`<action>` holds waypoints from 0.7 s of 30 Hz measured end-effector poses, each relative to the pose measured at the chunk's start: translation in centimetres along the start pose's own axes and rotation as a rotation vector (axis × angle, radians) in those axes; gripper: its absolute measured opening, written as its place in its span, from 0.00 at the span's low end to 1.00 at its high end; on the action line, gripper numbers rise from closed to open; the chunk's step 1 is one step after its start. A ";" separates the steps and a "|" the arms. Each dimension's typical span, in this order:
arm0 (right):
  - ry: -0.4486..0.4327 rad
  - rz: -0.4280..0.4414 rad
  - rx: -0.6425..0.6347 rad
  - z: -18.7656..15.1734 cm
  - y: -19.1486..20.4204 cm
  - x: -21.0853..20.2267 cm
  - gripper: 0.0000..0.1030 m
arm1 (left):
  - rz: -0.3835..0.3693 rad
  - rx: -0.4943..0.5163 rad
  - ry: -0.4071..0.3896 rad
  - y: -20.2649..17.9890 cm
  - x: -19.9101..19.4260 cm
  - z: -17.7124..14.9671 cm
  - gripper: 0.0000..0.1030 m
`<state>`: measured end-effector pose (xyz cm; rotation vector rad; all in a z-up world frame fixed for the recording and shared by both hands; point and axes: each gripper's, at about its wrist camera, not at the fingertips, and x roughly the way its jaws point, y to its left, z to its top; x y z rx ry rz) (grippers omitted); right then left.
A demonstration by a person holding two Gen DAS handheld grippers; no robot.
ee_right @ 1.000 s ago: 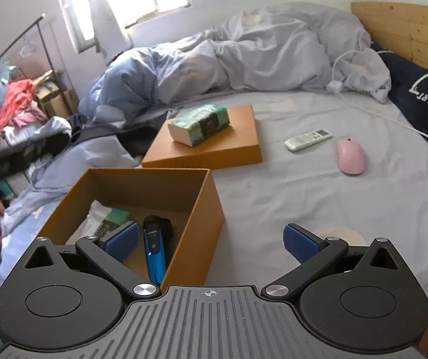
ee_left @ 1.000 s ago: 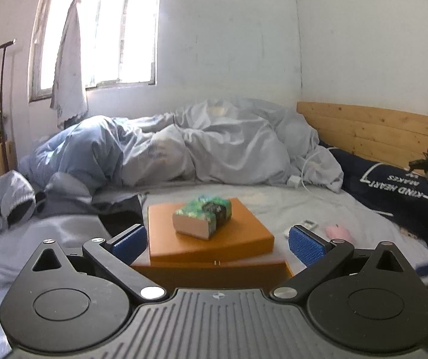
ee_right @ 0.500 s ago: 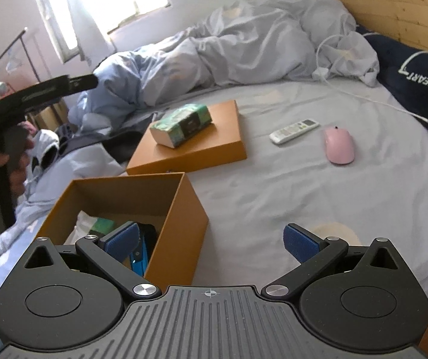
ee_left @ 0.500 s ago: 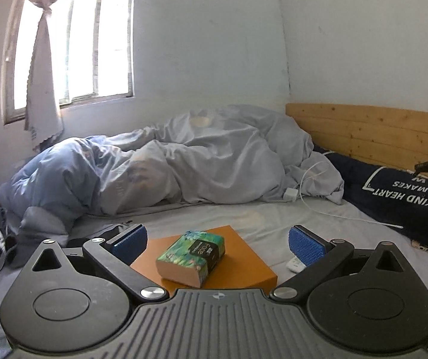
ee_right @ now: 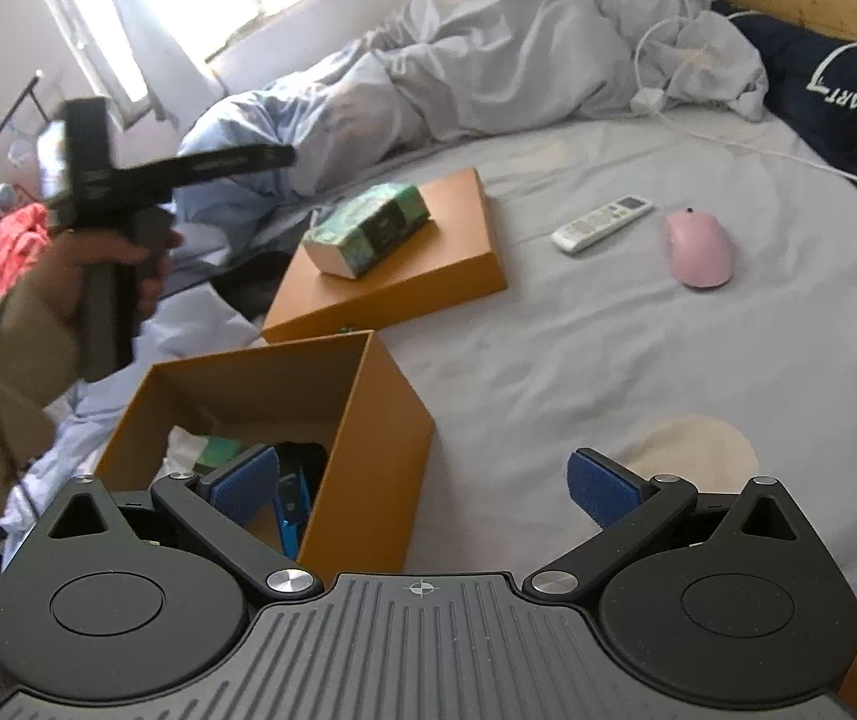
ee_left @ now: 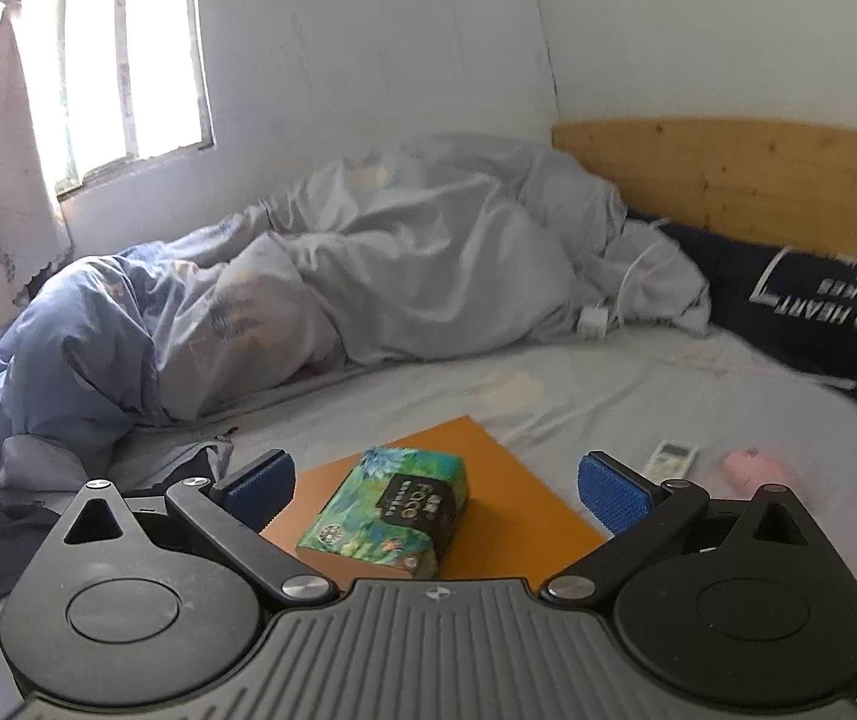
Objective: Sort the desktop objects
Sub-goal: 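Close the left gripper on the green tissue pack and lift it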
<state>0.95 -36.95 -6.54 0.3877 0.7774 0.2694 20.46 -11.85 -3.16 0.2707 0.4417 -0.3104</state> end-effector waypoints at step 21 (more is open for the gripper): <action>0.076 0.042 0.080 0.2 0.8 2.5 1.00 | -0.072 0.062 0.264 4.4 15.7 -1.1 1.00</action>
